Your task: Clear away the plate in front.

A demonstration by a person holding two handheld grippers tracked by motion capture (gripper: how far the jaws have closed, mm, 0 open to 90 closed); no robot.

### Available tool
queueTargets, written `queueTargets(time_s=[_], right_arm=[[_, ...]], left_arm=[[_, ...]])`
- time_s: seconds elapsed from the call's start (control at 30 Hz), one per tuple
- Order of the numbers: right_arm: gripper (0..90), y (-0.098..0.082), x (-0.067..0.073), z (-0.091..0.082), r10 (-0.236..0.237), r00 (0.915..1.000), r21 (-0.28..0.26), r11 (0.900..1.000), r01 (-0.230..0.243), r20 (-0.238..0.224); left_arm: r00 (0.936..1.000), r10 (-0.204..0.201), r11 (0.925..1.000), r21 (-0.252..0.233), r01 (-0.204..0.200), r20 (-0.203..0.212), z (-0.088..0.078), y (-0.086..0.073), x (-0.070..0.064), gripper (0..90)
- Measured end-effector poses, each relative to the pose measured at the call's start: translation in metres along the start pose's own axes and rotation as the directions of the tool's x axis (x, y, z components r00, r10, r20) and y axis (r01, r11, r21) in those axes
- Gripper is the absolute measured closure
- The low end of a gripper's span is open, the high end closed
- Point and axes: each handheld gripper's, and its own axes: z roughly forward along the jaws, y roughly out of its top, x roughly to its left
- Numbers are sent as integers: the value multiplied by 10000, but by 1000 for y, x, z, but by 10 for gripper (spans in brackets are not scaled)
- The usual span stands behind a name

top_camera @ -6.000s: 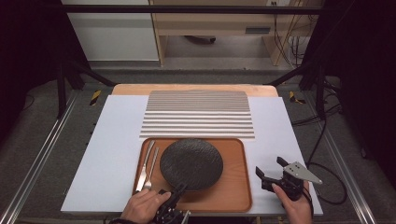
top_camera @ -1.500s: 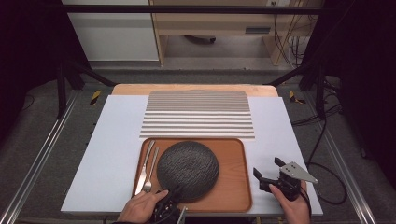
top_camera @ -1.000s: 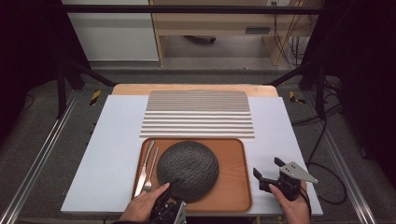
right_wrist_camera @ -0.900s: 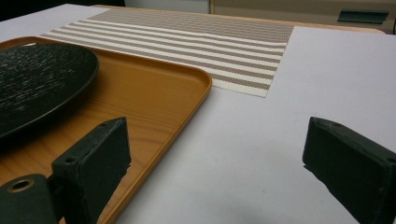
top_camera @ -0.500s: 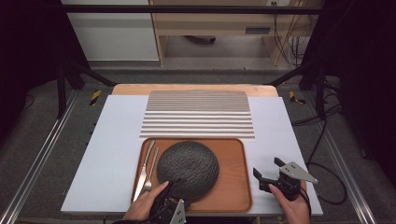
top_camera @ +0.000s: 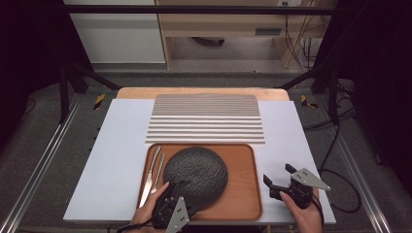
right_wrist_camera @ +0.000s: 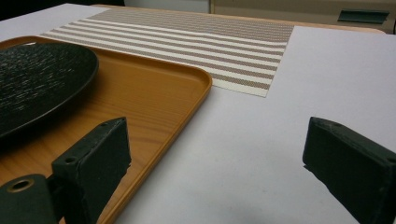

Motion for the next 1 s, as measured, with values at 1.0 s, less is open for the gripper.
queueTargets(time_s=[1.0], right_arm=[[65,0,1,0,10,10000,0,10000,-10,-76]], left_arm=[[9726,-2197,9756,-222,2186,-763,-6,-23,33,105]])
